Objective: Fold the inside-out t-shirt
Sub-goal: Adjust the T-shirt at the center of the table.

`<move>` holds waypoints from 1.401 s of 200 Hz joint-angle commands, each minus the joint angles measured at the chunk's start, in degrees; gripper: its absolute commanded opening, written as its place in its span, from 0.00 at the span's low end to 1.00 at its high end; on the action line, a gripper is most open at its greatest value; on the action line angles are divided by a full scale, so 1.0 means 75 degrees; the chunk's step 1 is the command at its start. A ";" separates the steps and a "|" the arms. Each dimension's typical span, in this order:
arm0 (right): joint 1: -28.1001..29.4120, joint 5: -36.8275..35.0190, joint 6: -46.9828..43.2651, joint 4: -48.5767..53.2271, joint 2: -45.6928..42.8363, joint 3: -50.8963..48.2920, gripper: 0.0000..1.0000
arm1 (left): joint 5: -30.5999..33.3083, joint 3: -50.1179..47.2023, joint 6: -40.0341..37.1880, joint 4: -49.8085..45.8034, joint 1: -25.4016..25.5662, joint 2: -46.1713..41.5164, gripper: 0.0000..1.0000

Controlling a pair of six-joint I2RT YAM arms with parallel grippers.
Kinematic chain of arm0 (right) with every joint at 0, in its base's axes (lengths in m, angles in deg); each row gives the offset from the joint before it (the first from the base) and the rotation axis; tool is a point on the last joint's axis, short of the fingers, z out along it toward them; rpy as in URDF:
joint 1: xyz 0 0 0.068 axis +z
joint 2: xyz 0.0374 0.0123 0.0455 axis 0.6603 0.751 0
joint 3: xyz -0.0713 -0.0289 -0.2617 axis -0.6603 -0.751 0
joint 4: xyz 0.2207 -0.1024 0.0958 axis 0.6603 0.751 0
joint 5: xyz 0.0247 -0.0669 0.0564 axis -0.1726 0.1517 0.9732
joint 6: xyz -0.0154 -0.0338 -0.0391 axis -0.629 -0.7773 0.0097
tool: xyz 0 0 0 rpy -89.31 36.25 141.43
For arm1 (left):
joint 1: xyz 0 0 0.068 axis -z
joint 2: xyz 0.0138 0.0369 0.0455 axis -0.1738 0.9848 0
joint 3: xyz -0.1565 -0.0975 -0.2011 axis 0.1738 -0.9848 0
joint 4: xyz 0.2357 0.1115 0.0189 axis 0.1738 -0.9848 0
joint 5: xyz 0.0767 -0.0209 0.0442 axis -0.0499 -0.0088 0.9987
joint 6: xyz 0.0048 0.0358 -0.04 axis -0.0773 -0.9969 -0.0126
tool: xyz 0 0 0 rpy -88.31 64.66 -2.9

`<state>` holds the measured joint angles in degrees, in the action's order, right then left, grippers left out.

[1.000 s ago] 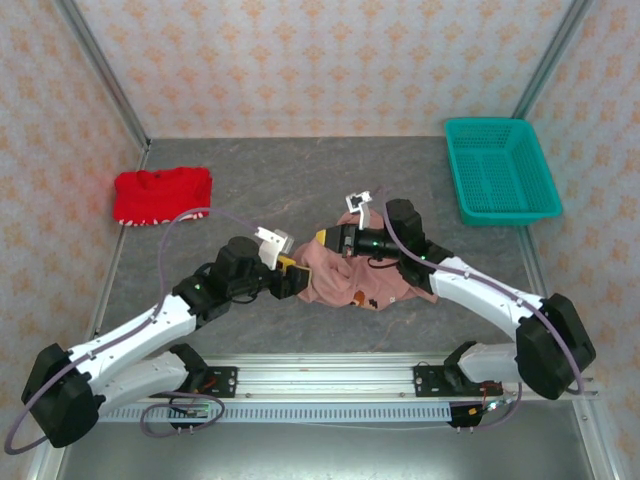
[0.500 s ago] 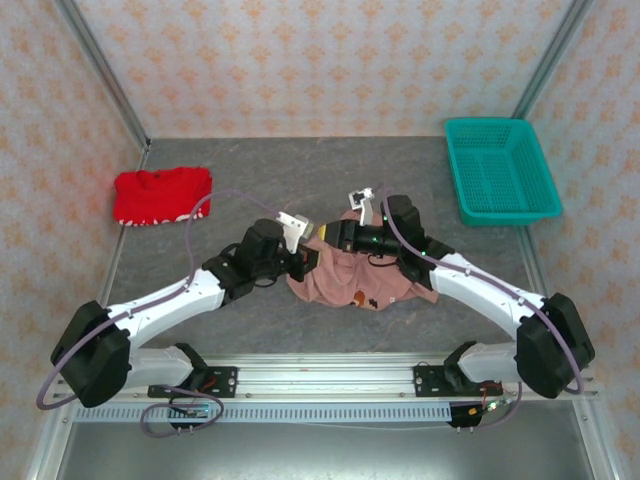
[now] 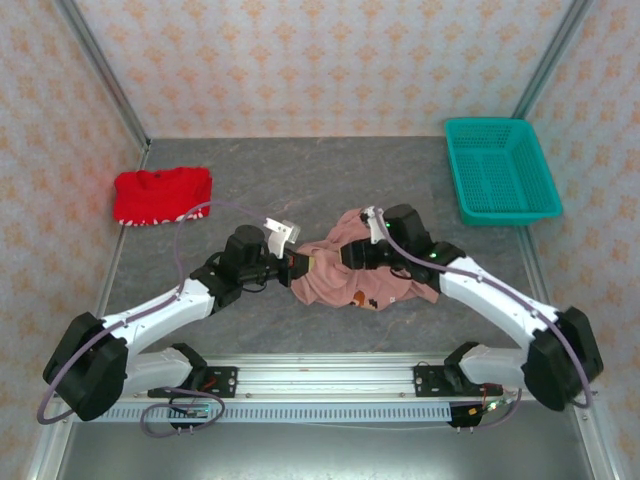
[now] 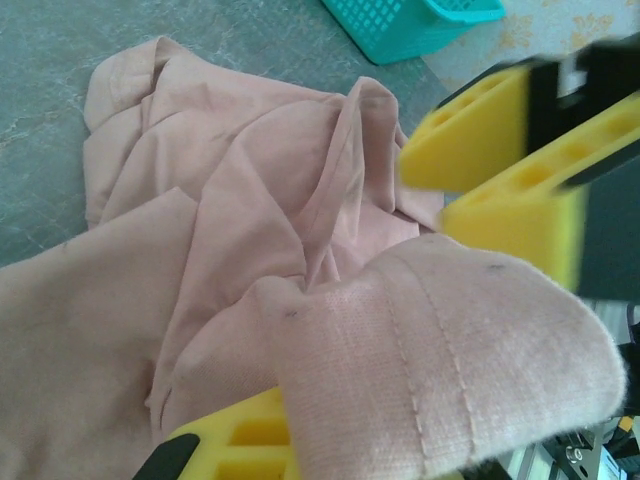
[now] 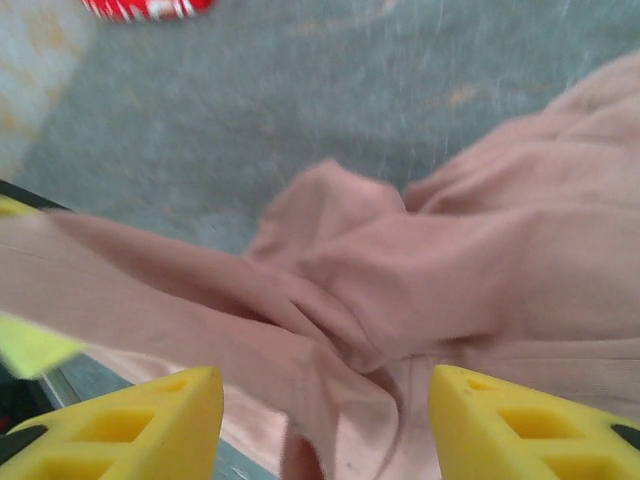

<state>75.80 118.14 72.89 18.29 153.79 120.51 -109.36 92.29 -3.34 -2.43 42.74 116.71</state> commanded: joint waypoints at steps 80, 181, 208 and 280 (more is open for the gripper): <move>0.0120 0.0252 -0.0160 0.0042 0.0451 0.0494 0.10 | 0.0356 -0.0091 -0.0363 -0.0297 -0.0018 -0.0137 0.00; -0.0167 0.0076 0.0904 0.0964 0.0766 0.0780 0.00 | 0.1469 0.0135 -0.0916 -0.1264 0.0069 0.0074 0.49; -0.0176 0.0070 0.0898 0.1074 0.0906 0.0944 0.00 | 0.1839 0.0253 -0.1363 -0.1544 0.0570 -0.0139 0.60; -0.0173 0.0379 0.1136 0.1098 0.1145 0.1222 0.00 | 0.4511 0.0754 -0.2428 -0.2348 0.1999 -0.0175 0.89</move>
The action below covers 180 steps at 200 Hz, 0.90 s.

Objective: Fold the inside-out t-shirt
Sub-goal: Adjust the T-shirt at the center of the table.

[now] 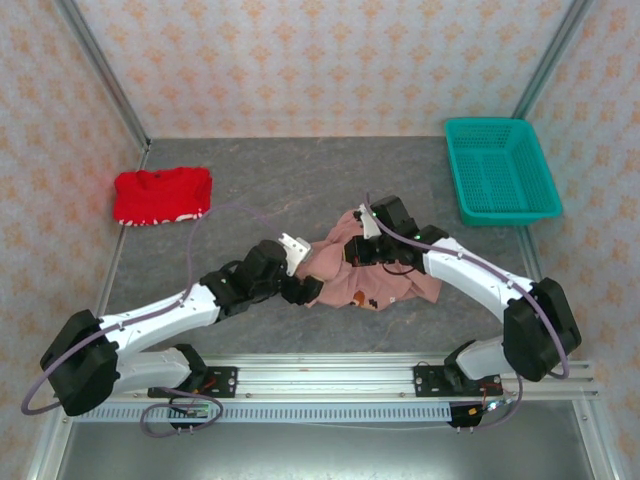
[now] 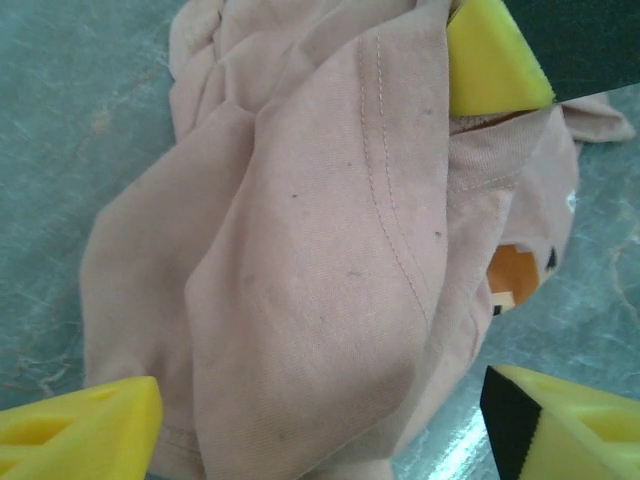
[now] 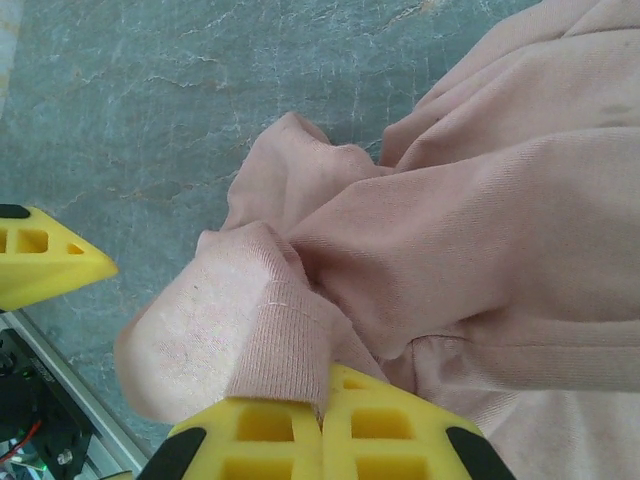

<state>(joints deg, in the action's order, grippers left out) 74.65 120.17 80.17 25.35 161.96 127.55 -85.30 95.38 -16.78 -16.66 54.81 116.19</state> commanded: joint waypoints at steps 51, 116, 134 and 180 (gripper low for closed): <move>-0.0025 0.0115 0.0187 0.0210 0.0081 0.0272 0.00 | 0.2249 0.1203 -0.1376 -0.0505 0.1113 0.1119 0.90; -0.0025 -0.0039 0.0212 0.0270 -0.0058 0.0130 0.00 | 0.2195 0.2272 -0.1659 -0.0483 0.0864 0.2766 0.42; -0.0020 -0.0351 0.0127 0.0450 -0.0153 0.0139 0.00 | 0.1631 0.2245 -0.1348 -0.0356 0.0544 0.2596 0.26; -0.0013 -0.0970 -0.0235 0.0885 -0.0317 0.0269 0.01 | -0.0761 0.1655 -0.0036 0.0238 -0.0404 0.1599 0.00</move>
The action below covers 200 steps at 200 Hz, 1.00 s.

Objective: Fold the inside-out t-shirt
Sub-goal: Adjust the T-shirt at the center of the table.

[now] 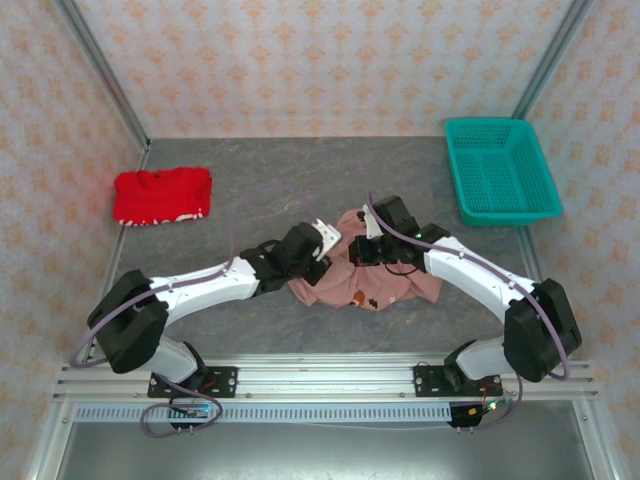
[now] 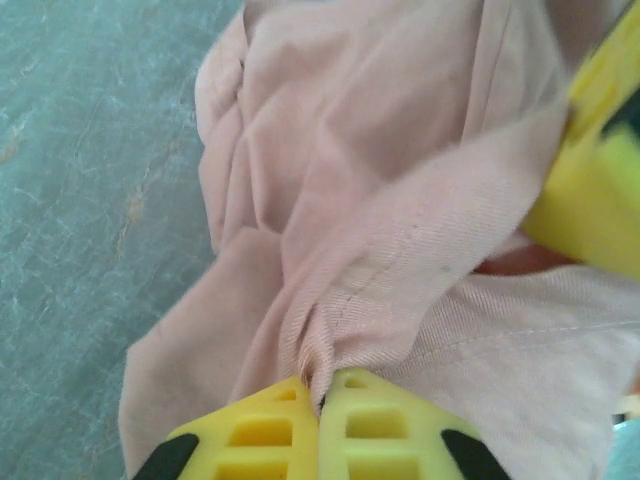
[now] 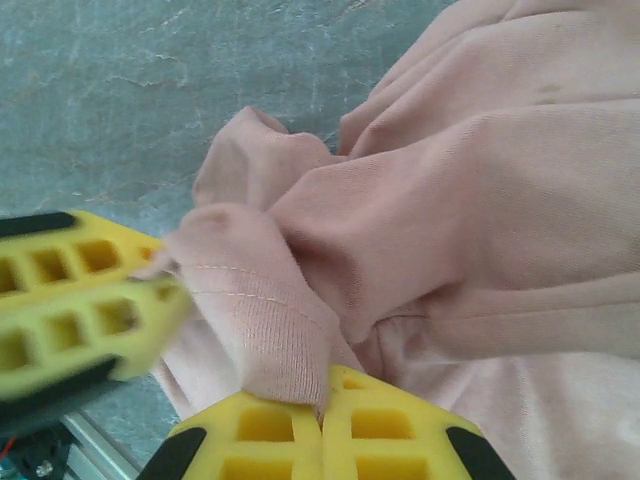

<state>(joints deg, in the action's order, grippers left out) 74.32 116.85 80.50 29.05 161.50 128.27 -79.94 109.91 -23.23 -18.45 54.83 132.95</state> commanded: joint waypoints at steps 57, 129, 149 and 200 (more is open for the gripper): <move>0.0125 -0.0916 -0.0676 0.0564 -0.0635 0.0332 0.04 | -0.4767 -0.0740 0.2644 0.1300 -0.1544 -0.1442 0.00; 0.0125 -0.1997 -0.1365 0.1820 -0.0715 0.0737 0.00 | -0.4856 -0.1125 0.3094 0.0736 -0.1786 -0.1595 0.03; 0.0127 -0.1987 -0.1474 0.2053 -0.0502 0.0743 0.00 | -0.3518 -0.0957 0.3138 -0.0009 -0.1865 -0.1507 0.13; 0.0124 -0.1316 -0.1191 0.1647 0.0652 0.1034 0.00 | -0.1885 -0.0447 0.2515 -0.0800 -0.1797 -0.1127 0.53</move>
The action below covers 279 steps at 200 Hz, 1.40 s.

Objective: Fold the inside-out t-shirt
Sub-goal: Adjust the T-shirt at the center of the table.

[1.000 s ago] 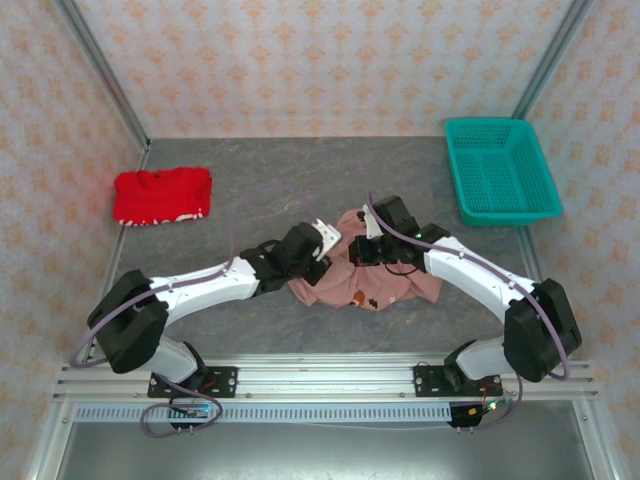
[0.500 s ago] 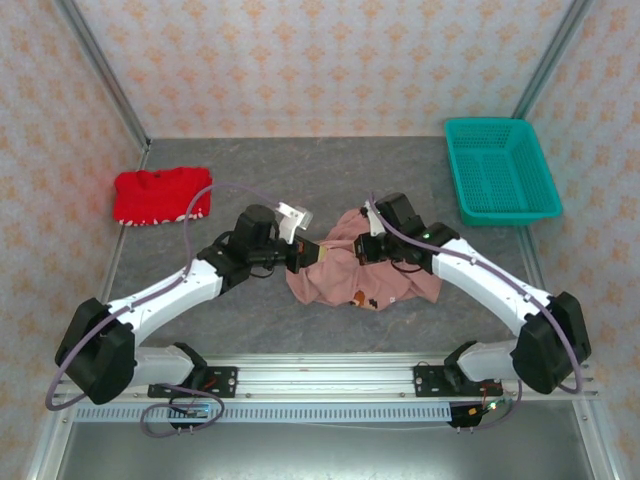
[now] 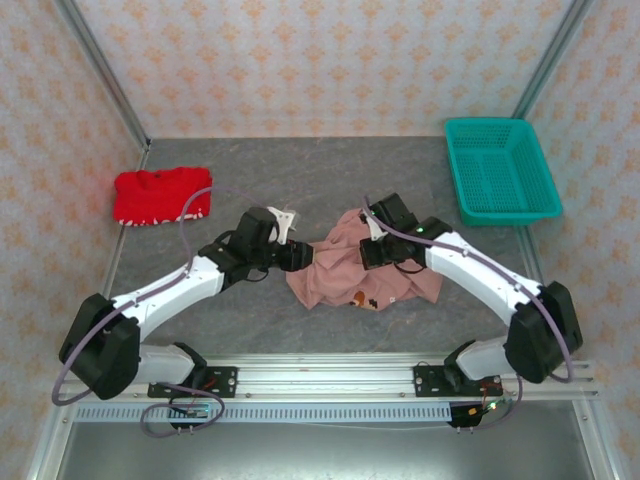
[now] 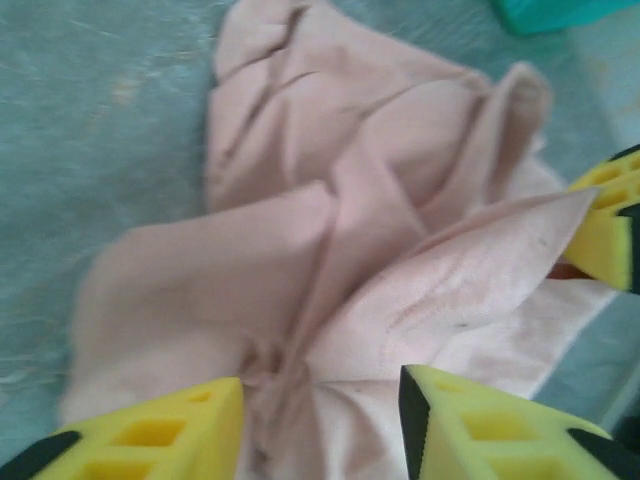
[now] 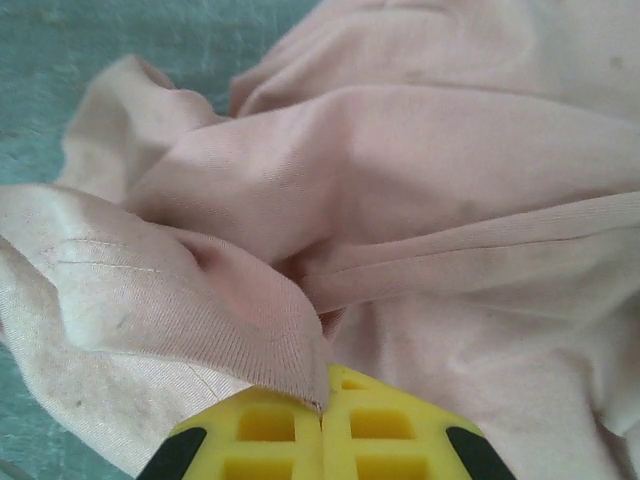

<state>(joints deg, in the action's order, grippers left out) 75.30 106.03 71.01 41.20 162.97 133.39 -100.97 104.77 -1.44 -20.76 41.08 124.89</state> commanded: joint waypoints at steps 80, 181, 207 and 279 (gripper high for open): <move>-0.0180 0.0226 0.0180 -0.0007 0.0841 0.0524 0.00 | 0.3726 0.1358 -0.2212 -0.0886 0.2329 0.1198 0.72; -0.0265 0.0482 0.0480 -0.0223 0.0054 -0.0067 0.00 | 0.5353 0.2167 -0.1963 -0.0550 0.2103 0.2386 0.44; -0.0265 0.0376 0.0409 -0.0116 -0.0009 -0.0019 0.00 | 0.4388 0.2099 -0.1854 -0.0607 0.1836 0.2204 0.32; -0.0265 -0.0060 0.0194 0.0179 -0.0051 0.0275 0.00 | 0.1926 0.1958 -0.1660 -0.1024 0.1061 0.1409 0.08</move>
<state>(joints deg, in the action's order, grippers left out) 73.73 108.87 73.66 39.89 164.28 133.65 -77.63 119.48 -15.10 -26.45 51.66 140.04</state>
